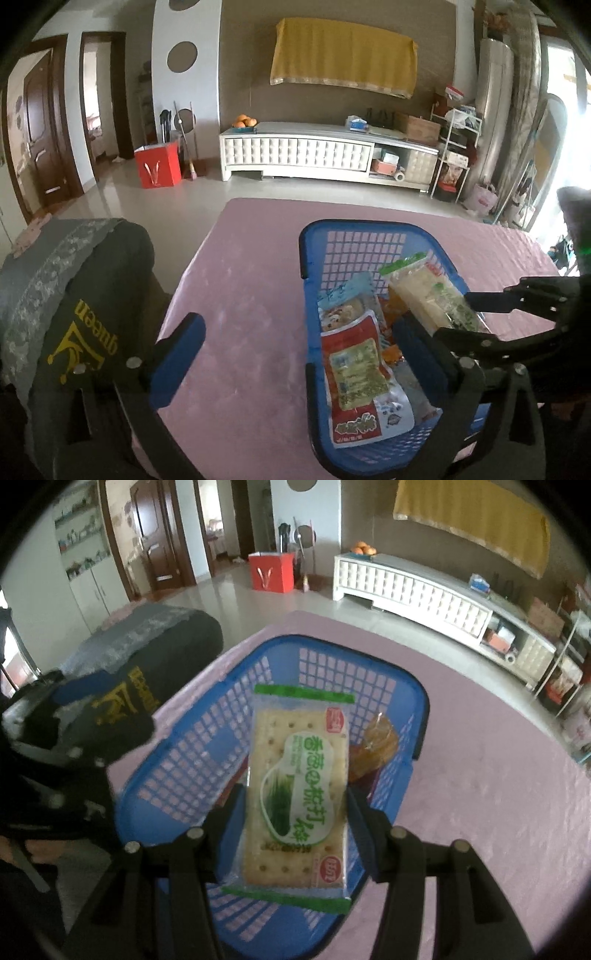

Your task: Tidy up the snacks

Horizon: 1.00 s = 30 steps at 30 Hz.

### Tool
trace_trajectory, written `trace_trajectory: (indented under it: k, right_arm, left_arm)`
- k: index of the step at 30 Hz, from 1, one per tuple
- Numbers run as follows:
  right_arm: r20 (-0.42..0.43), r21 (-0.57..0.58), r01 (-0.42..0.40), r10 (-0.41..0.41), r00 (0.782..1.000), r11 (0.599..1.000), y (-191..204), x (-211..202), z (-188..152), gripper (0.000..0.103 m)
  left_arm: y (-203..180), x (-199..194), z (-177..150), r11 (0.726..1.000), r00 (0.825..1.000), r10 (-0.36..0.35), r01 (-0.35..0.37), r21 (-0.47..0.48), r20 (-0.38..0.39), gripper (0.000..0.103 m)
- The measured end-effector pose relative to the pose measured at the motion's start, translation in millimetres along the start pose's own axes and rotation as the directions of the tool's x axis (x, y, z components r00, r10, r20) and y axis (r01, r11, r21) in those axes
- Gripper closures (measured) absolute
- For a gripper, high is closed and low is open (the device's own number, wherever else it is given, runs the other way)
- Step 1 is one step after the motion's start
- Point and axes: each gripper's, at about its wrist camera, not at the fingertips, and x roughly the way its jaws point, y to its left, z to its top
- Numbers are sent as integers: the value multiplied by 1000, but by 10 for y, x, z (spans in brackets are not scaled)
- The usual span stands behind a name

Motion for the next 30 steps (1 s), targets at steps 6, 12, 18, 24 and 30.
trace_trajectory:
  k: [6,12,18,24,30]
  right_arm:
    - [-52,-52,114,-117,992,992,37,214,90,44]
    - [-82,-80,157,-163,983,984,64,295,86,45]
    - [-78,-95,157,-165,983,983,80,273,40,34]
    - [-13,-73,126,-128,992,989,94,1,-39,24]
    - [60,35,173,-175,983,984,-164,-435,-163,22]
  left_arm:
    - [83,90,-22,1000,1000,-4,4,-14,-10,1]
    - [89,104,-29,1000,1000,-23,23,-21,-14,1]
    - [18,23,-38,1000,1000,-20,20,-9,10,1]
    - [-93,-101,-17,999,999,33,-34,13,23,1]
    - [-277,-294,25,1000,999,-7,5,24,53,1]
